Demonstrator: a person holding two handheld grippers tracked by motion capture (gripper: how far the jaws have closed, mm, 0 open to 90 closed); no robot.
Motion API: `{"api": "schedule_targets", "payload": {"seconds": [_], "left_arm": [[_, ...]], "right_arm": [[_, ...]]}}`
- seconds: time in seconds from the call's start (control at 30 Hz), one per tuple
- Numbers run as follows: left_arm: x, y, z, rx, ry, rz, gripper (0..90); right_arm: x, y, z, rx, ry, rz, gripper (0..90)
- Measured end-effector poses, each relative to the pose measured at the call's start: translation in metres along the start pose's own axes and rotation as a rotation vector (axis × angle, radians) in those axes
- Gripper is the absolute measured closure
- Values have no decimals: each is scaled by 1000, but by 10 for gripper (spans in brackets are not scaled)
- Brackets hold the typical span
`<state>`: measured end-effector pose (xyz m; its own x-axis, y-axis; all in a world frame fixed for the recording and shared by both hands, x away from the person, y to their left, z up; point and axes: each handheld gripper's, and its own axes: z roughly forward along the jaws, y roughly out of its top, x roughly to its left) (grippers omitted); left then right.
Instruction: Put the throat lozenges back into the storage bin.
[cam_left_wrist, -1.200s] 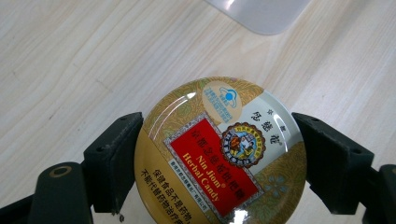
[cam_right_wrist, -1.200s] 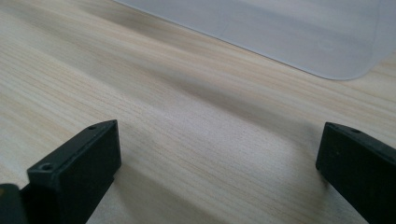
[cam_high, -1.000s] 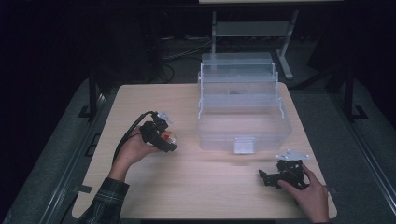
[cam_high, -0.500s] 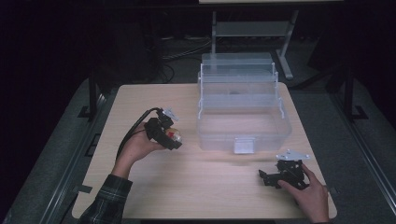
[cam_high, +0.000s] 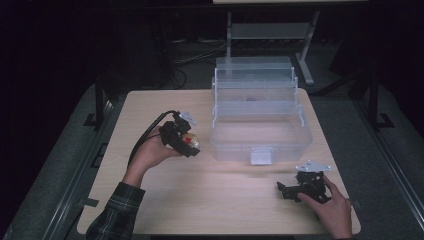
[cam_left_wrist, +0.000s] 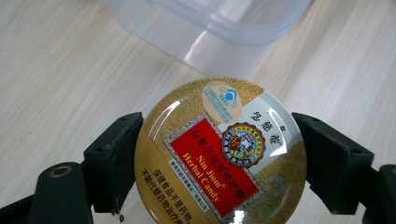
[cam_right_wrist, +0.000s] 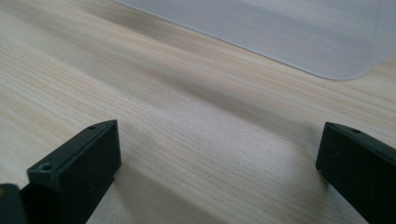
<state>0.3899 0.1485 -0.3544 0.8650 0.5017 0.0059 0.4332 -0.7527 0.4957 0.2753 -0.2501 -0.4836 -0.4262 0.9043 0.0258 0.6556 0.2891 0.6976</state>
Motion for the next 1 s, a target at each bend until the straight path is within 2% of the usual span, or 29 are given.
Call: {"api": "schedule_targets", "payload": {"seconds": [0.63,0.83,1.0], "left_arm": [[-5,26,-3,-6,-18,41,195],[-6,35,-3,-27,-21,53,195],[-7,42,-2,-10,-27,69,194]], "right_arm": [[0,0,0,-1,-1,-2,0],[0,0,0,0,0,1,0],[0,0,0,0,0,1,0]]}}
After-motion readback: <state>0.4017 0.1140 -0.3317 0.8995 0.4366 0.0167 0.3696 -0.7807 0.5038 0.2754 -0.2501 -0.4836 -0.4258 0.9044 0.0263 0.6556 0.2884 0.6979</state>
